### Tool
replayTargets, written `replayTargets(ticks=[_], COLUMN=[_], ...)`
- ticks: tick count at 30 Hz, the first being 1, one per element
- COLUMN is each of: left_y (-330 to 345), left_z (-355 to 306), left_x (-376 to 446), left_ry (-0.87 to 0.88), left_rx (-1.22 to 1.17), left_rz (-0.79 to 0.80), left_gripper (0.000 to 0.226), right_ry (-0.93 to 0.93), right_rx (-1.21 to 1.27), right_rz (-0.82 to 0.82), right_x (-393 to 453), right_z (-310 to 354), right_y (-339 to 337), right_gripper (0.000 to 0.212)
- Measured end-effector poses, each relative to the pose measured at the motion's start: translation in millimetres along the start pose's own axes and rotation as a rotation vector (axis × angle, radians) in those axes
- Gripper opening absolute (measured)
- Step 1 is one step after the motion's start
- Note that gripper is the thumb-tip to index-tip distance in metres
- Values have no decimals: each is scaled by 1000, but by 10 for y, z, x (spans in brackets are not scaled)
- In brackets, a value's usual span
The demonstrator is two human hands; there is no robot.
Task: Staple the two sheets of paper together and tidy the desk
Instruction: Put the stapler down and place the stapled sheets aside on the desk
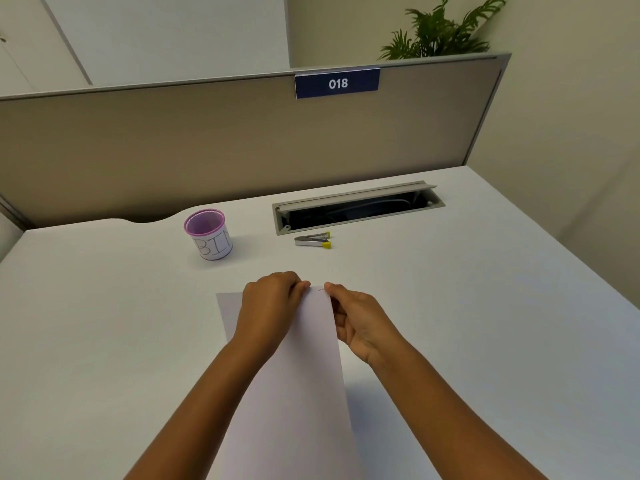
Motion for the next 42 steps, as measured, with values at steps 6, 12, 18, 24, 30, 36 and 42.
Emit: replayTargets(ticks=[6,12,18,24,30,36,42], left_y=[103,135,180,213,178,-397,-866], left_z=[89,124,141,132,156,443,635], left_x=[6,58,125,207,263,403,346], left_ry=[-11,10,-4,6,-4,42,43], left_rx=[-33,-39,-49,-44,-69,-316,-617], left_rz=[-4,-37,-33,-13,-22,-269,-611], left_gripper=[30,29,29,30,29,22,29], right_ry=[16,-38,-38,-95,-32,75,158], right_rx=[-40,-85,-107,-127,-94,-319,-285], right_rz=[-17,-16,-65,-52,6,175,94], right_x=[67,138,206,233,221,108,57], right_z=[-70,-65,-62,-27,-19,-262,-377], right_y=[-22,-9,-36,-27,-69,-302,-698], right_gripper=[18,5,14,6,25,39,36])
Point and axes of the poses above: each hand's wrist, its own x-axis towards the middle knuckle, its own y-axis out of the palm, z = x × y, the point moved 4 cm from there along x, towards the middle knuckle, and after that the axes turned 6 degrees about -x, right-handed, at the moved point
